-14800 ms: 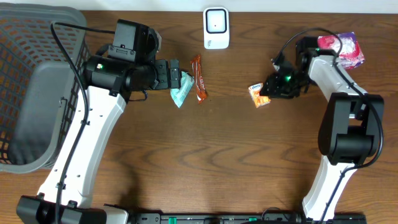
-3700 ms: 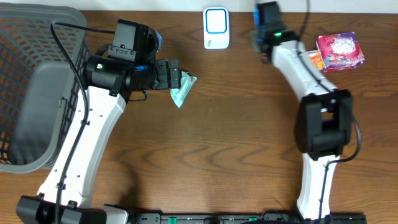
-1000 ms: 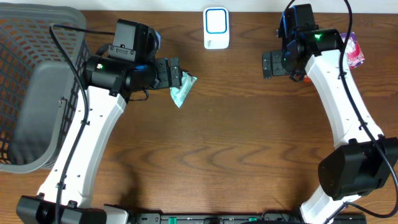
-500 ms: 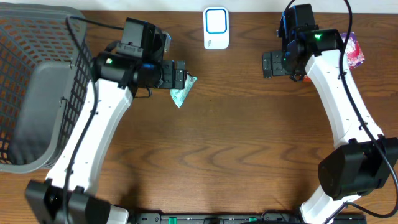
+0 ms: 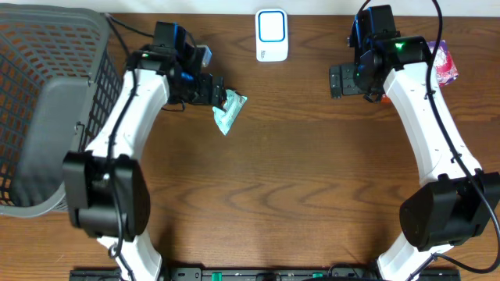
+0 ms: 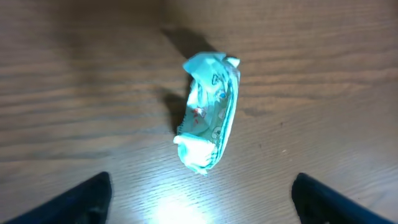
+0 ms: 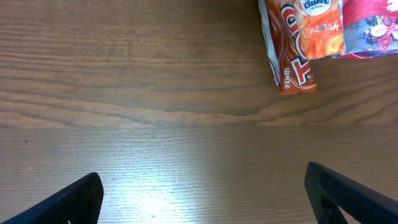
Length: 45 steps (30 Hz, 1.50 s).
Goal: Scan the item barcode
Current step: 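Grasp the green wipes pack with the left gripper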
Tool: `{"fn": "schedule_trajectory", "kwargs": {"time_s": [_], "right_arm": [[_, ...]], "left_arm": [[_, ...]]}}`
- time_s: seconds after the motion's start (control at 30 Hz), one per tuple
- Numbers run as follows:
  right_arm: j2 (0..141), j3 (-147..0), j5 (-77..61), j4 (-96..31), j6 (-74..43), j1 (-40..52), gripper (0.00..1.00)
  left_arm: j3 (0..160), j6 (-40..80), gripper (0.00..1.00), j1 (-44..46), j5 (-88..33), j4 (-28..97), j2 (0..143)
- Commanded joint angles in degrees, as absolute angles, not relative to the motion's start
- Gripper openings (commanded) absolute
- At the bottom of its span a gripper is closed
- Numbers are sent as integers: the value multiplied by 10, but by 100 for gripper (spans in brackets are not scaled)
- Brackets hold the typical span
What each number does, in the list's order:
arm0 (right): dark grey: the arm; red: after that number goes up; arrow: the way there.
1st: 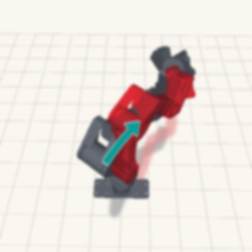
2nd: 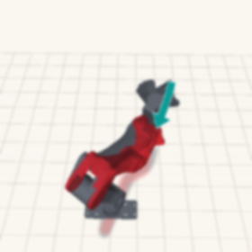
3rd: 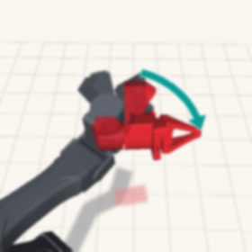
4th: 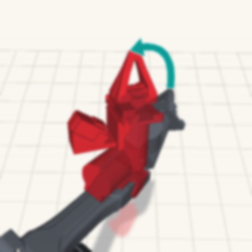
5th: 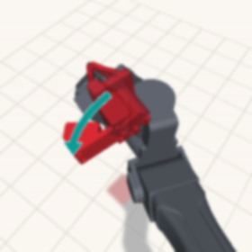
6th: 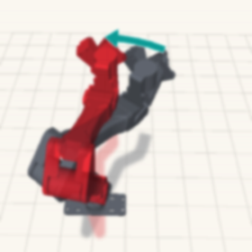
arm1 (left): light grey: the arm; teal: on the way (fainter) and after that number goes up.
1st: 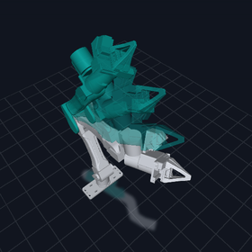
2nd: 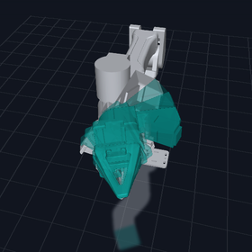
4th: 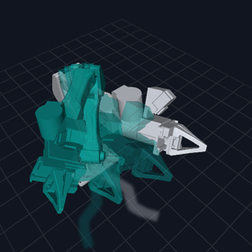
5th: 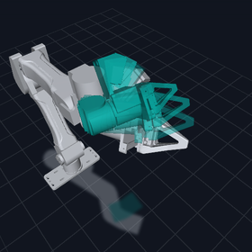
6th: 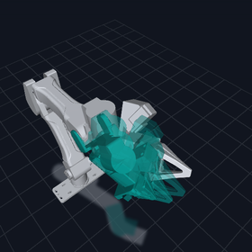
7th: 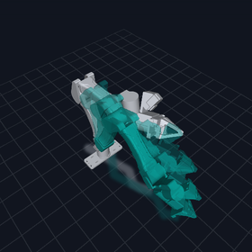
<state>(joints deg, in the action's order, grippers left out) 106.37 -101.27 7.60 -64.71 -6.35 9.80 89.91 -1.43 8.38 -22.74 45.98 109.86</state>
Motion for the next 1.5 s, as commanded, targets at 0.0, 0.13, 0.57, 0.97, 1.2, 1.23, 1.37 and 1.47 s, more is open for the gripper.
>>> {"fn": "schedule_trajectory", "kwargs": {"time_s": [0.0, 0.13, 0.57, 0.97, 1.2, 1.23, 1.37, 1.47], "right_arm": [[1062, -1011, 87, -647, -68, 99, 99], [1062, -1011, 87, -647, -68, 99, 99], [1062, -1011, 87, -647, -68, 99, 99], [1062, -1011, 87, -647, -68, 99, 99], [1062, -1011, 87, -647, -68, 99, 99], [1062, -1011, 87, -647, -68, 99, 99], [1062, -1011, 87, -647, -68, 99, 99], [1062, -1011, 87, -647, -68, 99, 99]], "left_arm": [[902, -34, 85, 88, -251, 458, 1134], [902, -34, 75, 88, -251, 450, 1172], [902, -79, 73, 88, -389, 420, 1235], [903, -72, 7, 86, -372, 457, 1235], [923, -68, 7, 87, -318, 501, 1207], [925, -68, 7, 88, -318, 501, 1199], [926, -50, 7, 108, -245, 494, 1135], [926, -50, 7, 145, -125, 493, 1098]]}}
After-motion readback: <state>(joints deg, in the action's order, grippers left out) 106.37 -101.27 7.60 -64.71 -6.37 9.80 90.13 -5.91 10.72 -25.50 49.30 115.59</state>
